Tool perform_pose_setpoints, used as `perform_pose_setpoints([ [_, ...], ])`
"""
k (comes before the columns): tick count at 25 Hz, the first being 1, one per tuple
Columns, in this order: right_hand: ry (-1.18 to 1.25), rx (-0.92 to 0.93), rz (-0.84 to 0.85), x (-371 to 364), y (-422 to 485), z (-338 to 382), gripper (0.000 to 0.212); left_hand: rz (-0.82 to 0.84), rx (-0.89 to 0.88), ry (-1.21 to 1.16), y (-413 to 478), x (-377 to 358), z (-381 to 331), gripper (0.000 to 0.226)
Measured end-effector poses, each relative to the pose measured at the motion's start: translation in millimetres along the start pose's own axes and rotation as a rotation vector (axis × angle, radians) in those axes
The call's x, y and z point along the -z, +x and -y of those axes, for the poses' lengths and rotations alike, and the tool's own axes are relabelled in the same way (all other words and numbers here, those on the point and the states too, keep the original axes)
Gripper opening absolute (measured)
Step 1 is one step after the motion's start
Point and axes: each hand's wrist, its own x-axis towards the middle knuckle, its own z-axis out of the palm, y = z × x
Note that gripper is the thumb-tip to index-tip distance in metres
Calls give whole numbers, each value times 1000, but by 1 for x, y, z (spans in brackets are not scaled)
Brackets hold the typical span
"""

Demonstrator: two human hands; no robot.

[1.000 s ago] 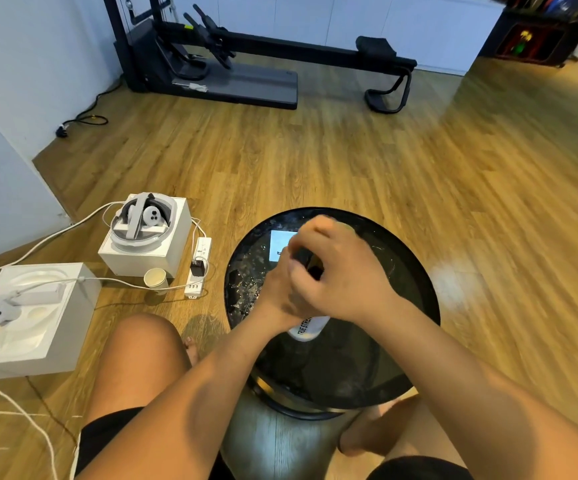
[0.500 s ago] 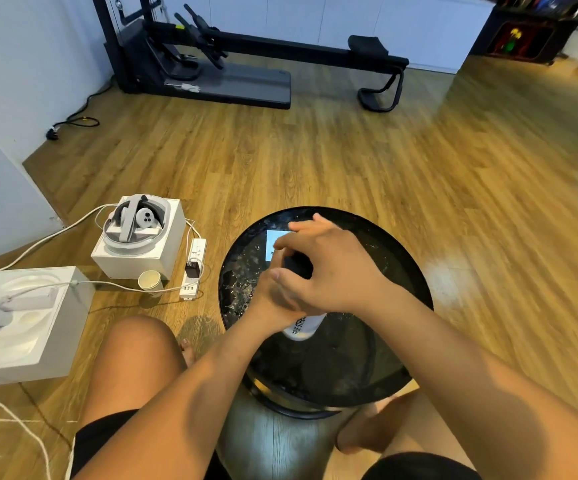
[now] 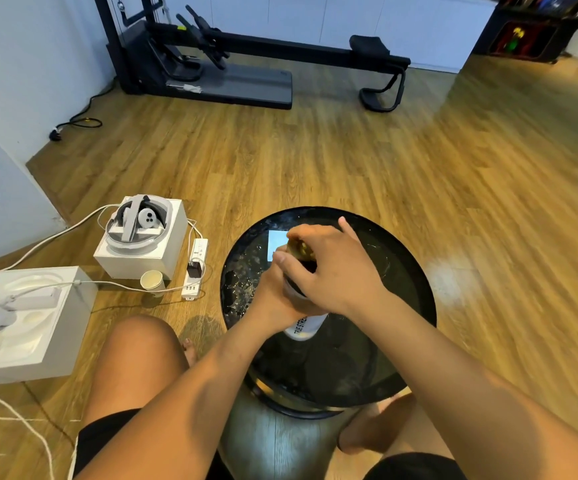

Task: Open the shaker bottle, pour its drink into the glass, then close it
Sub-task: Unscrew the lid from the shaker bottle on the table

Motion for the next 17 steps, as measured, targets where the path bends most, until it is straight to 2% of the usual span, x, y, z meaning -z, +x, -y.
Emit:
perform_pose_setpoints([
  [2, 10, 67, -35, -1, -6, 1, 41, 21, -69, 14, -2, -1, 2, 71],
  [5, 46, 195, -78, -1, -8, 2, 37, 13, -67, 26, -2, 0, 10, 57],
  [8, 154, 307, -148, 2, -7, 0, 29, 35, -53, 105, 1, 1, 5, 64],
  [10, 9, 181, -198, 5, -1, 1, 25, 24, -6, 84, 0, 1, 4, 63],
  [12, -264, -92, -60, 8, 7, 3, 43, -23, 28, 17, 0, -2, 8, 71],
  [13, -328, -152, 21, 8, 10, 3, 45, -29, 43, 9, 1, -2, 9, 76],
  [16, -201, -5, 69, 9, 13, 6, 19, 17, 87, -39, 0, -2, 17, 92],
  [17, -113, 53, 73, 9, 11, 10, 9, 33, 93, -49, 0, -1, 22, 85],
])
